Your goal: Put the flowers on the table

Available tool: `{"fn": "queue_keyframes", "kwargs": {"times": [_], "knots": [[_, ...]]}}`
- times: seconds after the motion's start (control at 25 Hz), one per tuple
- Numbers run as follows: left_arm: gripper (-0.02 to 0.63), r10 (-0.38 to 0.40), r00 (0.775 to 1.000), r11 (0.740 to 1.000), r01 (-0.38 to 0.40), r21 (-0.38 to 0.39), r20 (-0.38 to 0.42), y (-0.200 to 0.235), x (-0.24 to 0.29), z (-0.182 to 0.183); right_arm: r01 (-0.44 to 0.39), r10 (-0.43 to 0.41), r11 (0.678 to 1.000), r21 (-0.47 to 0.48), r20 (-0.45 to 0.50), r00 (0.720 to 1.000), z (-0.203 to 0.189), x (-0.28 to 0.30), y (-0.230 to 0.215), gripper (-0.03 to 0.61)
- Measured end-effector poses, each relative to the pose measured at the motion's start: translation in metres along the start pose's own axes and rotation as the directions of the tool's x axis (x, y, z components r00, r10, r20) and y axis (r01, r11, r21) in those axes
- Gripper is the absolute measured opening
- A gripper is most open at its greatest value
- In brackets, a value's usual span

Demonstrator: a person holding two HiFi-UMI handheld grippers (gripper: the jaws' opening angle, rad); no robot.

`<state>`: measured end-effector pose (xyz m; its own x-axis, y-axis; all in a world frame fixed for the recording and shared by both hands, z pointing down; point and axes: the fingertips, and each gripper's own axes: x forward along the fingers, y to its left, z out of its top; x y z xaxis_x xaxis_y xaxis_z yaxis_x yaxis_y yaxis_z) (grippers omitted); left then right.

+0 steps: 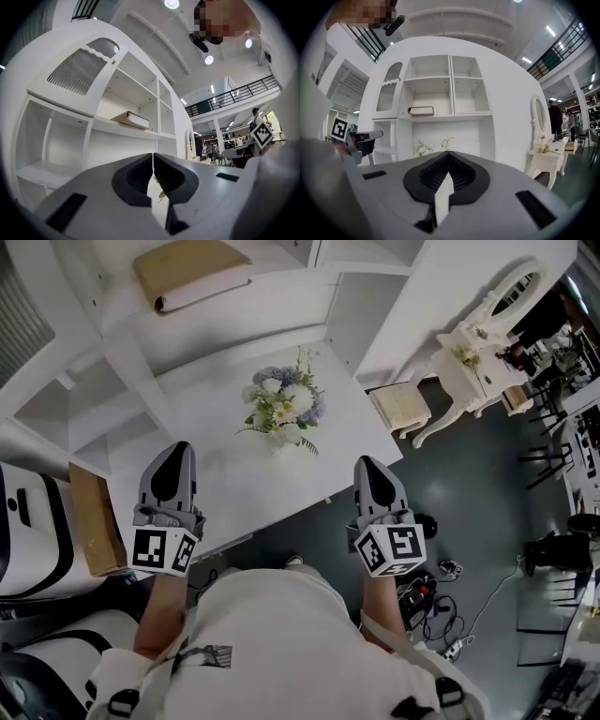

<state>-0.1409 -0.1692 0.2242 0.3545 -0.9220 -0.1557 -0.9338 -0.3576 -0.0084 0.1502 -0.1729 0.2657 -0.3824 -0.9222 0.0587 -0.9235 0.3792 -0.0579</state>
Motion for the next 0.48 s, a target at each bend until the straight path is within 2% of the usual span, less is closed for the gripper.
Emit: {"fn": "queue_keyframes", "kwargs": {"times": [0.48], "knots": [[0.02, 0.018, 1.0, 1.0, -0.018, -0.011, 0.022, -0.0036, 0.0008, 0.0065, -0.011, 0.011, 1.0, 0.002, -0.001, 1.0, 0.0007, -0.0049, -0.0025, 0.009]]}}
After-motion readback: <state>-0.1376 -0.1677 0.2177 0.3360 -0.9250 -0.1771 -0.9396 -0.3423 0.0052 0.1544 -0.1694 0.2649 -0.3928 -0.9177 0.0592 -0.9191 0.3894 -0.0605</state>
